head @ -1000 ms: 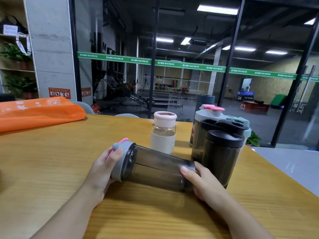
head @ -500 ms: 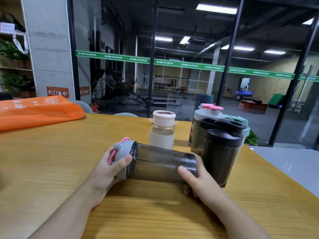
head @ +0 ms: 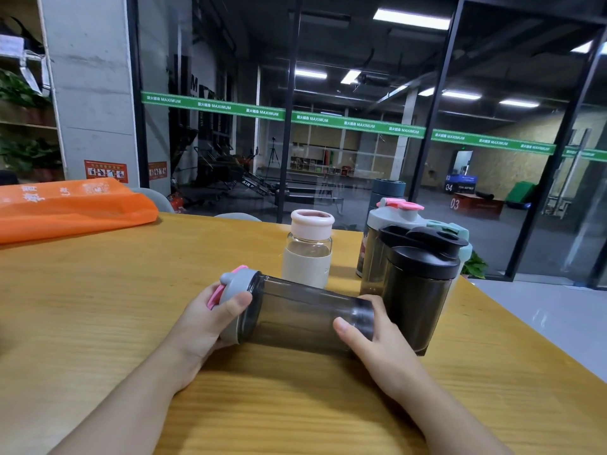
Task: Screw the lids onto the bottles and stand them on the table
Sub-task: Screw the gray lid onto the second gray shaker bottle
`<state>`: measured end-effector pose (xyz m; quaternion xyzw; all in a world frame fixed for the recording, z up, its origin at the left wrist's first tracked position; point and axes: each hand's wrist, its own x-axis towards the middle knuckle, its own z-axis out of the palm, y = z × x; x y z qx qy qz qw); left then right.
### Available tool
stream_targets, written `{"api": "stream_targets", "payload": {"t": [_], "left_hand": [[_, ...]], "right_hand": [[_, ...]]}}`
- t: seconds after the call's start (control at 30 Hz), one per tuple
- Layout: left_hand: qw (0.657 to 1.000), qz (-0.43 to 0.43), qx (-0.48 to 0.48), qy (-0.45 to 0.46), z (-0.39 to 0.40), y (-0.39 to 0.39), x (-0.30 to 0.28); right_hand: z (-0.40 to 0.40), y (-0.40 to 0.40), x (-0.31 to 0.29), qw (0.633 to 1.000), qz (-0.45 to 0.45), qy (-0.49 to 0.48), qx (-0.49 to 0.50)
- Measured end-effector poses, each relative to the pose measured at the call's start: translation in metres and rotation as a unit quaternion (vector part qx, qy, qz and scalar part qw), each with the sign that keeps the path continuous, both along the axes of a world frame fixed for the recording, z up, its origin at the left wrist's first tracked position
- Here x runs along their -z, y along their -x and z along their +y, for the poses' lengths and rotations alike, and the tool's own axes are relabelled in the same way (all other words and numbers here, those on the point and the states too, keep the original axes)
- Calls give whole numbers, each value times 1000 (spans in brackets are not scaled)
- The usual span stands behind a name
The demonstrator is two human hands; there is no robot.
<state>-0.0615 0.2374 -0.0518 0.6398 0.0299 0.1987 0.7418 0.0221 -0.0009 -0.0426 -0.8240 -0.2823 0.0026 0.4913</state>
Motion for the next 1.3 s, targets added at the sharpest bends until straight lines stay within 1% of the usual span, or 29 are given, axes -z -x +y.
{"api": "stream_targets", "payload": {"t": [0.17, 0.33, 0.5, 0.63, 0.7, 0.77, 0.87, 1.0, 1.1, 1.3], "left_hand": [[1000, -23, -13, -13, 0, 0, 2], [999, -37, -28, -28, 3, -1, 3], [996, -81, -26, -33, 0, 1, 0], [995, -88, -30, -20, 3, 0, 3], [994, -95, -51, 6, 1, 1, 2], [989, -114, -93, 12, -3, 3, -2], [976, -146, -162, -18, -10, 9, -9], [963, -157, -215, -54, -11, 10, -7], [954, -158, -245, -67, -13, 12, -7], [950, -162, -262, -43, -34, 14, -20]], "right_hand": [[1, -1, -3, 999, 47, -5, -2], [3, 0, -4, 996, 88, -30, 0], [5, -1, 5, 998, 58, -36, 6], [5, 5, 3, 998, 39, -35, 25], [5, 5, 4, 999, 29, -30, 28], [5, 5, 5, 999, 22, -13, 23], [5, 5, 5, 999, -2, 30, 16], [7, 6, 5, 999, -20, 37, 14], [7, 8, 4, 999, -21, 47, 14], [6, 7, 3, 996, -29, 76, 21]]}}
